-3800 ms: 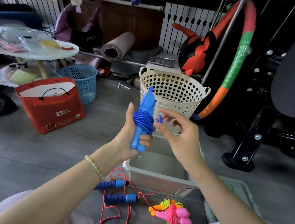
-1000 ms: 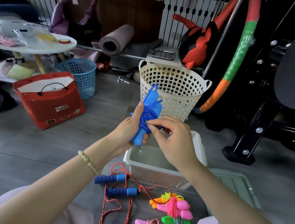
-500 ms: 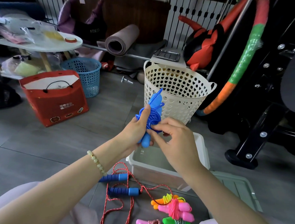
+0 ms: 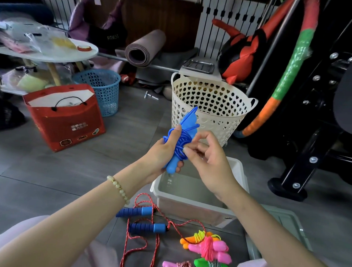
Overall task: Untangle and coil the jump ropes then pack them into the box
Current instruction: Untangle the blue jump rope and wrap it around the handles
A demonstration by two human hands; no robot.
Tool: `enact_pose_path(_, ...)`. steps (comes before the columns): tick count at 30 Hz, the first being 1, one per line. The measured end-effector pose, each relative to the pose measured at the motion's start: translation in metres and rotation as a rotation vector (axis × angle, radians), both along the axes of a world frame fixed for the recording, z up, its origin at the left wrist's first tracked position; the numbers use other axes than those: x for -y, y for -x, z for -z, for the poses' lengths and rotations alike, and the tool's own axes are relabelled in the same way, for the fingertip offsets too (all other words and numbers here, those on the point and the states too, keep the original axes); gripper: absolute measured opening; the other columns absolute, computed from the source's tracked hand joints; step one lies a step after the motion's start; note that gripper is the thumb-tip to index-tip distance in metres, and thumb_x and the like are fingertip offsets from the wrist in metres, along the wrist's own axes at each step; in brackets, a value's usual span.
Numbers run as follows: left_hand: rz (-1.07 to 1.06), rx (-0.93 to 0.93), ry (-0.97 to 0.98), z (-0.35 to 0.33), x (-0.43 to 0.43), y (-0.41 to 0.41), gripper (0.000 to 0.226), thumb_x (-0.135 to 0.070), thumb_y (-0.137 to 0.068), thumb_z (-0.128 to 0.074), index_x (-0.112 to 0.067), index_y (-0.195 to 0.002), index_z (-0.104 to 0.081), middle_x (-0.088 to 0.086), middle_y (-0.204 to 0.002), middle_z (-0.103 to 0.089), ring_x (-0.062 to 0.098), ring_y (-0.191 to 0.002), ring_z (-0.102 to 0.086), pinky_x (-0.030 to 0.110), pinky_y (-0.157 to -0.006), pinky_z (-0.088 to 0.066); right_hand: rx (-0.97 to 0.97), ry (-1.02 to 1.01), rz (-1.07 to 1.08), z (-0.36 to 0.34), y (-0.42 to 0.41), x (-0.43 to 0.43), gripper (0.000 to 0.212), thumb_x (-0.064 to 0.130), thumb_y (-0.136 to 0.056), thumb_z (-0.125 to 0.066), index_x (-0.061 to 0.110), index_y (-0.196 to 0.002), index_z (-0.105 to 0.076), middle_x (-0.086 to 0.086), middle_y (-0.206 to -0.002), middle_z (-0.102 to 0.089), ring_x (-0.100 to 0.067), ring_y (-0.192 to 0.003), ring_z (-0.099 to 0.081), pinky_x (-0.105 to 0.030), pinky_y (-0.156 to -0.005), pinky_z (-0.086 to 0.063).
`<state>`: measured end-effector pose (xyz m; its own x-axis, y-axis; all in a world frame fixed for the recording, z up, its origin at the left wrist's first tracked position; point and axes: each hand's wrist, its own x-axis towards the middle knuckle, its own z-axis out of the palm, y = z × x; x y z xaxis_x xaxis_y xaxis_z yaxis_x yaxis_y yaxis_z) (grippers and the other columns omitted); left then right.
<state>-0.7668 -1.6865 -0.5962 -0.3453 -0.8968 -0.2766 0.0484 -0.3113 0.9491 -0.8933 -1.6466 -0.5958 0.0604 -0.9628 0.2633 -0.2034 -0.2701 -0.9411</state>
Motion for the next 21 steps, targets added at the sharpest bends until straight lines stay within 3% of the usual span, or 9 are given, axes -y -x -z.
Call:
enact_pose_path(3, -0.015, 0.017, -0.002, -0.001, 0.000, 0.000, 0.058, -0.062, -0.093, -0.037, -0.006, -0.088, -0.054, 0.006, -0.058, -0.052, 0.016, -0.042, -0.044, 0.021, -0.042, -0.040, -0.029, -0.016, -0.088, 0.001, 0.001, 0.001, 0.019, 0.003, -0.084, -0.065, 0.014, -0.085, -0.049, 0.005, -0.078, -0.052, -0.005, -0.070, -0.047, -0.020, -0.074, -0.041)
enact_pose_path(8, -0.024, 0.000, -0.019, -0.002, 0.003, -0.001, 0.061, -0.062, -0.091, -0.038, -0.005, -0.078, -0.054, 0.007, -0.054, -0.050, 0.015, -0.038, -0.043, 0.019, -0.041, -0.039, -0.134, 0.093, -0.020, 0.004, 0.004, 0.003, 0.020, 0.004, -0.079, -0.071, 0.019, -0.089, -0.061, 0.010, -0.083, -0.064, -0.008, -0.079, -0.059, -0.023, -0.081, -0.048)
enact_pose_path(11, -0.007, -0.040, -0.040, -0.001, 0.004, 0.000, 0.060, -0.062, -0.092, -0.037, -0.008, -0.075, -0.056, 0.004, -0.052, -0.051, 0.013, -0.040, -0.044, 0.018, -0.041, -0.039, -0.368, 0.317, 0.109, 0.004, 0.007, 0.004, 0.006, 0.016, -0.083, -0.069, 0.013, -0.088, -0.068, 0.010, -0.081, -0.067, -0.007, -0.079, -0.062, -0.025, -0.077, -0.050)
enact_pose_path(16, -0.049, -0.057, -0.024, -0.002, 0.005, 0.004, 0.053, -0.059, -0.092, -0.041, -0.010, -0.080, -0.056, -0.001, -0.051, -0.052, 0.013, -0.041, -0.044, 0.018, -0.041, -0.039, -0.878, 0.848, 0.396, 0.004, 0.010, 0.005, 0.014, 0.019, -0.086, -0.063, 0.009, -0.079, -0.069, 0.000, -0.081, -0.067, -0.017, -0.077, -0.057, -0.027, -0.059, -0.047)
enact_pose_path(19, -0.145, -0.101, -0.053, -0.002, 0.010, 0.003, 0.050, -0.056, -0.093, -0.043, -0.009, -0.086, -0.058, 0.000, -0.053, -0.054, 0.010, -0.037, -0.042, 0.017, -0.037, -0.037, -0.897, 0.829, 0.471, 0.001, 0.011, 0.007, 0.013, 0.017, -0.086, -0.064, 0.007, -0.078, -0.067, -0.004, -0.083, -0.062, -0.013, -0.076, -0.051, -0.025, -0.053, -0.045)
enact_pose_path(21, -0.184, -0.160, -0.094, -0.002, 0.016, 0.000, 0.052, -0.057, -0.093, -0.041, -0.007, -0.096, -0.057, 0.001, -0.056, -0.053, 0.008, -0.035, -0.041, 0.017, -0.036, -0.036, -0.791, 0.646, 0.394, 0.001, 0.012, 0.009, 0.015, 0.022, -0.089, -0.060, 0.009, -0.083, -0.064, -0.001, -0.089, -0.059, -0.009, -0.078, -0.052, -0.021, -0.060, -0.044)
